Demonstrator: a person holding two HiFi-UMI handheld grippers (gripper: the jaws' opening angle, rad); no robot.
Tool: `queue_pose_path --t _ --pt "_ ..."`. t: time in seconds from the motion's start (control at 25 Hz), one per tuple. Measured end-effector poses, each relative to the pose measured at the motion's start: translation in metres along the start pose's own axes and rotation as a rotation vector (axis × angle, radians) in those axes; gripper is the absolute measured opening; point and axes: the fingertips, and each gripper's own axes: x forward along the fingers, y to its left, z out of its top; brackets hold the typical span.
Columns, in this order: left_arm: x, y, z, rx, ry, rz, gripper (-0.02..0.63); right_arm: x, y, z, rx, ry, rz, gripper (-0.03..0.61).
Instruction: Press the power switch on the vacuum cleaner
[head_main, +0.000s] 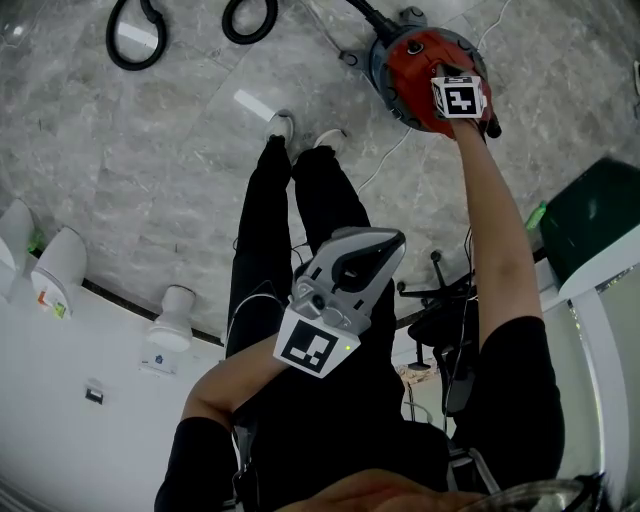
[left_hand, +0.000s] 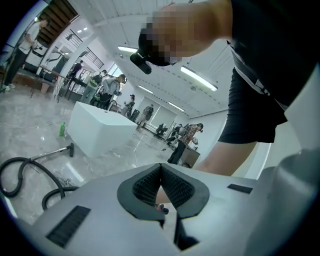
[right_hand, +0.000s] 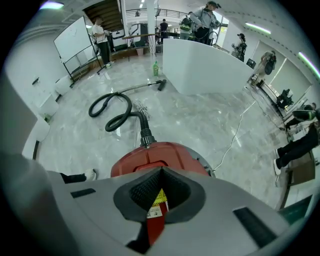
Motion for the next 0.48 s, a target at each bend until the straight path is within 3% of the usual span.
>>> queue_pose_path --t 0.24,0.48 --pt "-0.009 -0.006 0.005 0.003 0.007 -0.016 0.018 0.003 -0.001 -0.002 -0.007 -0.012 -0.016 0.015" --pt "-0.031 -0.009 0.008 0.052 0.033 -0.052 0.018 -0.033 0.006 0.0 0.21 -0.14 -0.035 0.015"
